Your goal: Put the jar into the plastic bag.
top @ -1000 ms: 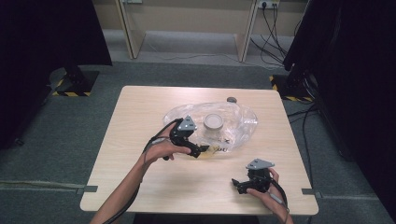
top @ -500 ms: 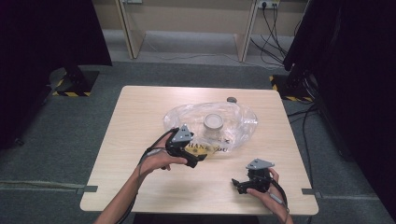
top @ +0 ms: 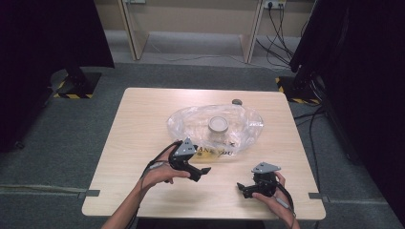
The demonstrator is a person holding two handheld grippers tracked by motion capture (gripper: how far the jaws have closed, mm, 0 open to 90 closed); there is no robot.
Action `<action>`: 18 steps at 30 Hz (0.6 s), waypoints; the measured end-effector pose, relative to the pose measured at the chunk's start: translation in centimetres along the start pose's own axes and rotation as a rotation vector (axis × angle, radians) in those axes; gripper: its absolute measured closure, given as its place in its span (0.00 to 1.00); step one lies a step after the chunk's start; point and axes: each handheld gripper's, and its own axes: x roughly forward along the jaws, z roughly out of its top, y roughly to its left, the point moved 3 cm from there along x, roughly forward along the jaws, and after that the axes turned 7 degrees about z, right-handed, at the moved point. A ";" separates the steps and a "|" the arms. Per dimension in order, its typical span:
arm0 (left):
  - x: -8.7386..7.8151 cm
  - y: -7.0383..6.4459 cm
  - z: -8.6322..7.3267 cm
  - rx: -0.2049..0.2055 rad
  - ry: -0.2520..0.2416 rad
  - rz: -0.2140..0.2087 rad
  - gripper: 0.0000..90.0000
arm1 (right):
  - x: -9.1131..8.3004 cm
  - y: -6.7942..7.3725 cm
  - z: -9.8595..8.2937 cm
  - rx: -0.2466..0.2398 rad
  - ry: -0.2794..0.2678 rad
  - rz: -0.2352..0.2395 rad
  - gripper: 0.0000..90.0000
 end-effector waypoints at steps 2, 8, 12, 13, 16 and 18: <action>0.0 -0.1 -0.3 -0.002 0.001 -0.005 0.04 | 0.0 0.0 0.0 0.000 0.000 0.000 0.00; 0.2 -0.4 -1.1 -0.009 0.011 -0.009 0.04 | 0.0 0.0 0.0 0.000 0.000 0.000 0.00; 0.1 -0.5 -1.6 -0.016 0.012 -0.008 0.05 | 0.0 0.0 0.0 0.000 0.000 0.000 0.00; 0.0 -0.5 -2.0 -0.022 0.011 -0.008 0.05 | 0.0 0.0 0.0 0.000 0.000 0.000 0.00; 0.0 -0.5 -2.4 -0.031 0.009 -0.009 0.05 | 0.0 0.0 0.0 0.000 0.000 0.000 0.00; 0.0 -0.5 -2.4 -0.031 0.009 -0.009 0.05 | 0.0 0.0 0.0 0.000 0.000 0.000 0.00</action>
